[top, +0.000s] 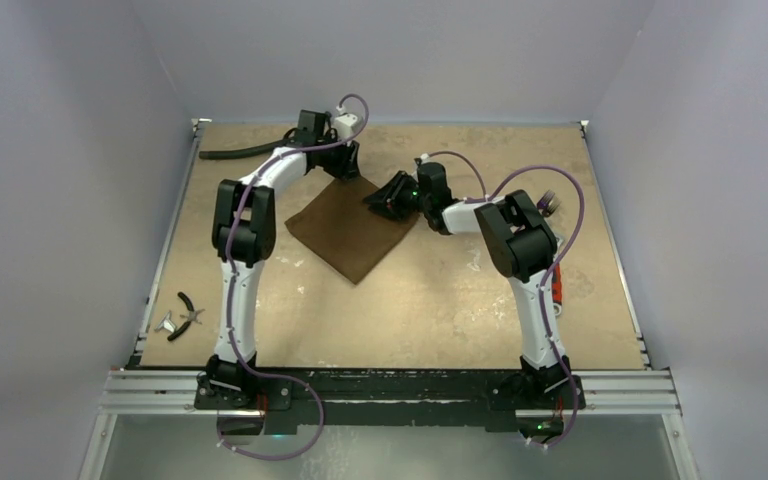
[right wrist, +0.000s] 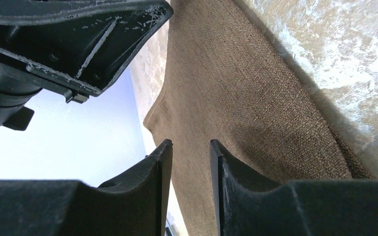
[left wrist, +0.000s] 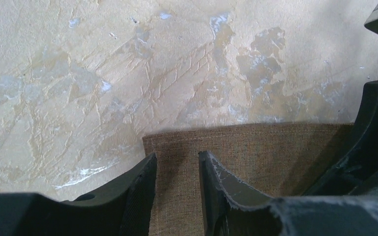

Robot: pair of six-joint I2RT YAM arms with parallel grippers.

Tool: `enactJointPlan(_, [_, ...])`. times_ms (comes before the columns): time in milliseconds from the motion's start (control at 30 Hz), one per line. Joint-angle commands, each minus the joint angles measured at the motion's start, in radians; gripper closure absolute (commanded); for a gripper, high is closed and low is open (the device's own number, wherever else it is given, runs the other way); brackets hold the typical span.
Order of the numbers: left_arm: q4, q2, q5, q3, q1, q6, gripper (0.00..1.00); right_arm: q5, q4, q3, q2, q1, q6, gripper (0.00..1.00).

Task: Fold the napkin into a case and place the utensils inside
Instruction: Smooth out the upper triangle-folded napkin at the center of the board.

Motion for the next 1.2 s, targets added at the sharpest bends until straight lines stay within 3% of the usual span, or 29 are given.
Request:
enactJointPlan(0, [-0.006,0.021,0.025,0.053,0.000,-0.020,0.64,-0.018,0.044,-0.013,0.005,0.006,-0.006,0.64])
enactJointPlan(400, [-0.002,0.053,0.014,0.061,0.001,-0.032,0.69,-0.033,0.064,-0.032,0.010,0.006,-0.001,0.67])
enactJointPlan(600, [0.026,0.042,0.021,0.050,0.000,-0.049,0.93,-0.043,0.063,-0.035,0.011,0.005,-0.002,0.69])
enactJointPlan(700, [0.040,0.023,0.022,0.036,-0.001,-0.050,1.00,-0.047,0.057,-0.036,0.009,0.006,-0.004,0.69])
enactJointPlan(1000, [0.131,-0.121,0.038,-0.096,-0.005,-0.052,1.00,-0.062,0.070,-0.029,0.016,0.006,0.010,0.68])
enactJointPlan(1167, [0.152,-0.176,0.054,-0.154,-0.007,-0.041,1.00,-0.080,0.116,-0.030,0.016,0.005,0.042,0.59])
